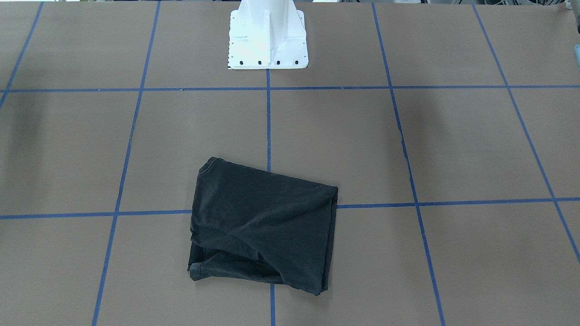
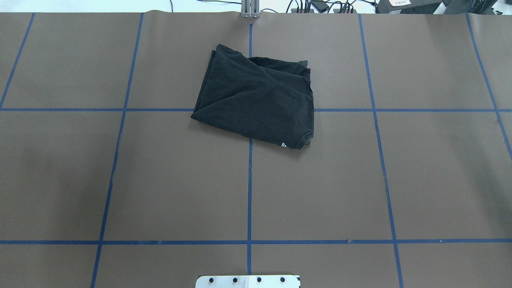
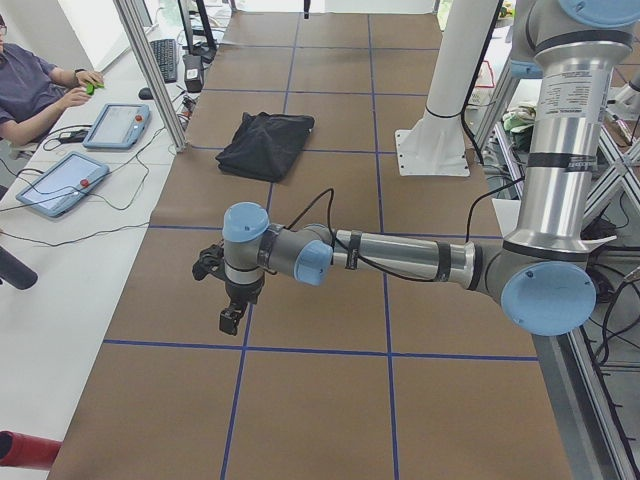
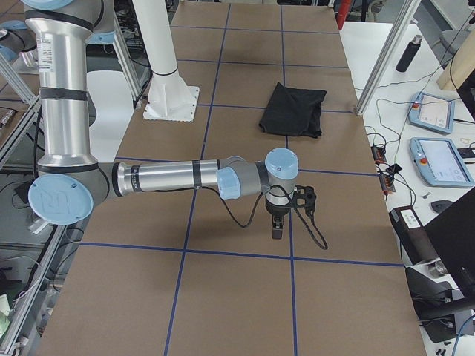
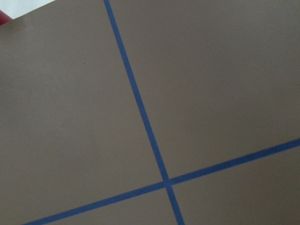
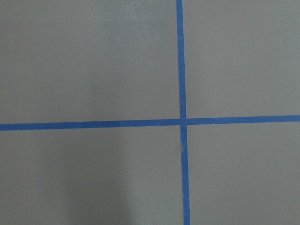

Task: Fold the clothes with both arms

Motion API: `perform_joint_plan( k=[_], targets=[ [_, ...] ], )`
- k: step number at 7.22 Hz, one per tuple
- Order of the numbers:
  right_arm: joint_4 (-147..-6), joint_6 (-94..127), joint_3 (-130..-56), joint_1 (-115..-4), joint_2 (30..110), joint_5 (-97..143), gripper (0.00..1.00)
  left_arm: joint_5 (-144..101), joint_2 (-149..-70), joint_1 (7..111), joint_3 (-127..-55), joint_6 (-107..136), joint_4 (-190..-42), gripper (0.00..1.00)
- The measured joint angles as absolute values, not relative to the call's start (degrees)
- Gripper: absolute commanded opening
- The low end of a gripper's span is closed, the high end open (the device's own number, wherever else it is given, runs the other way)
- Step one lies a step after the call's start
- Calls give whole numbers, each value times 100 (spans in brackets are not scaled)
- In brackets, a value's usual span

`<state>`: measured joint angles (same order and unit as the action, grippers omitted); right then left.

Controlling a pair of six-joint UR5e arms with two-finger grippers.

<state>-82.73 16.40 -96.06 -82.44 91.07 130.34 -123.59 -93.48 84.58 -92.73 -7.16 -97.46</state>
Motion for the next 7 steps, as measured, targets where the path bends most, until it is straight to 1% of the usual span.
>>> perform_joint_plan(
  k=[1, 2, 5, 7],
  targets=[
    [-8267, 1638, -9618, -8244, 9194, 13155, 100, -12397, -9252, 8634, -9390, -953, -9345, 100],
    [-8258, 1632, -9627, -8244, 9271, 13327, 100, -12561, -9107, 8732, -9359, -1044, -9192, 100],
    [-8265, 1626, -9617, -8251, 9379, 13561, 100, -13379, -8819, 8786, -9209, -1046, -9230, 100],
    [-8272, 1612, -9569, -8259, 9386, 13570, 100, -13547, -8799, 8794, -9392, -1029, -9203, 100]
  ],
)
